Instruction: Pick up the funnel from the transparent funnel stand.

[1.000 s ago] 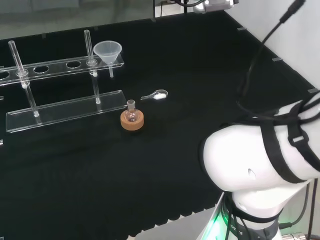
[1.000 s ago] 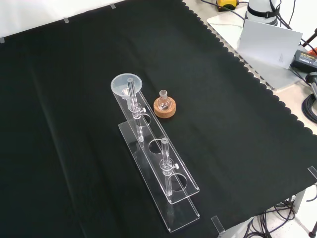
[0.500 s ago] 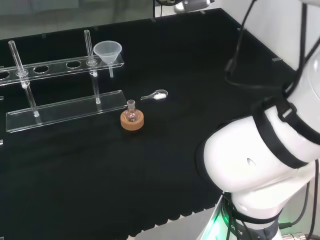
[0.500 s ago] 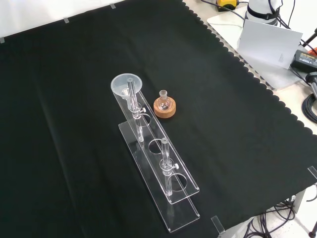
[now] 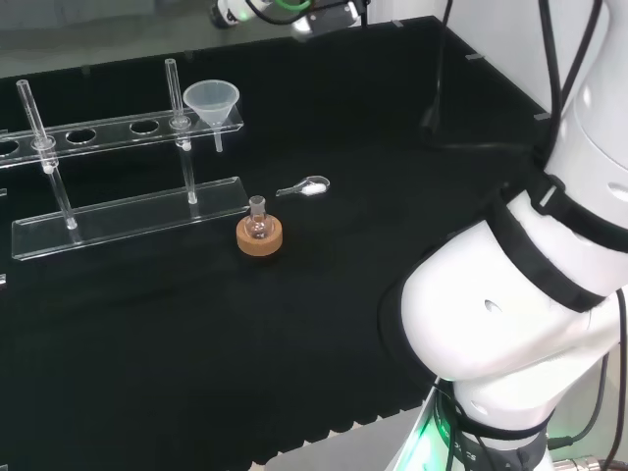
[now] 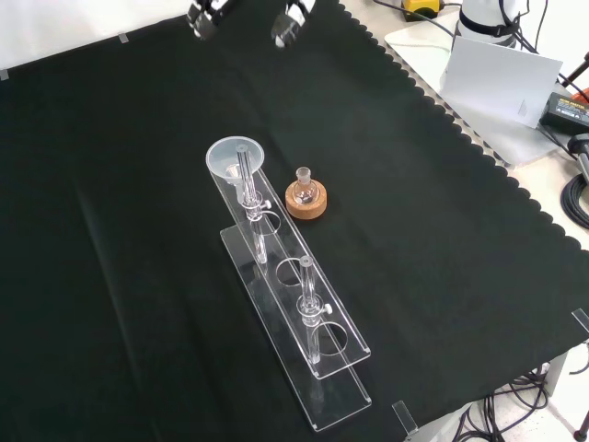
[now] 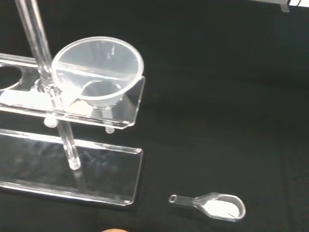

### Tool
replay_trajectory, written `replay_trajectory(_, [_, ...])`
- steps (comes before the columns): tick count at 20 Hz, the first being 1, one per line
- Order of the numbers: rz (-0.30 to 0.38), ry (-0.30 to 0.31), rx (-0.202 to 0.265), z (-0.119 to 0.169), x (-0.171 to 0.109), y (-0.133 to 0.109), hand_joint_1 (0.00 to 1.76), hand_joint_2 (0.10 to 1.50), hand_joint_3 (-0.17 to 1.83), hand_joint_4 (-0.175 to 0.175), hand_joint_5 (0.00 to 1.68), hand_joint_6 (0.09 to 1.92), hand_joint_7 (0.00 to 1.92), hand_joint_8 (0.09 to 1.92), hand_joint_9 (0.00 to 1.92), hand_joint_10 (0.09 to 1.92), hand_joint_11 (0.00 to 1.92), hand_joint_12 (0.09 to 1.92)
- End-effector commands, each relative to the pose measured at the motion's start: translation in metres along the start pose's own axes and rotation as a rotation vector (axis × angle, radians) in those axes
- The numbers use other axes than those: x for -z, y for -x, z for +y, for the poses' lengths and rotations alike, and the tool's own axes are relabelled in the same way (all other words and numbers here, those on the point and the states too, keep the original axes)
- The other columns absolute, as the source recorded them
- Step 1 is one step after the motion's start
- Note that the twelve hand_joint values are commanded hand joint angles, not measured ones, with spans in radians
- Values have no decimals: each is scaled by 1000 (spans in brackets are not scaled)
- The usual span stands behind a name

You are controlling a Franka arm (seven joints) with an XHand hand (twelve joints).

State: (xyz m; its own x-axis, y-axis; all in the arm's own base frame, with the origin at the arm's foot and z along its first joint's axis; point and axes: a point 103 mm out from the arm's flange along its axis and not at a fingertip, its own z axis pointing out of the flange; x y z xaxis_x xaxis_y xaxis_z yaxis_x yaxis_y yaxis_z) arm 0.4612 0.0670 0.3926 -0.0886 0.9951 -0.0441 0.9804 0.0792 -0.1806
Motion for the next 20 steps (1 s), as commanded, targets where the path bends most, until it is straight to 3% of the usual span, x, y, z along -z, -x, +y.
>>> replay_trajectory(1, [-20, -49, 46, 22, -11, -29, 351, 929, 197, -31, 196, 87, 38, 662, 245, 741, 187, 1401])
replay_trajectory(8, [-63, -136, 59, 49, -29, -42, 400, 843, 164, -36, 187, 87, 0, 652, 217, 765, 183, 1419])
replay_trajectory(13, [-86, -259, 77, 67, -45, -45, 434, 818, 152, -31, 109, 87, 0, 374, 76, 821, 160, 1466])
replay_trajectory(16, [-119, -282, 93, 74, -53, -47, 456, 796, 140, -25, 43, 87, 0, 205, 9, 842, 126, 1505])
replay_trajectory(20, [-142, -324, 113, 81, -61, -53, 535, 775, 129, -28, 26, 87, 0, 156, 0, 859, 130, 1529])
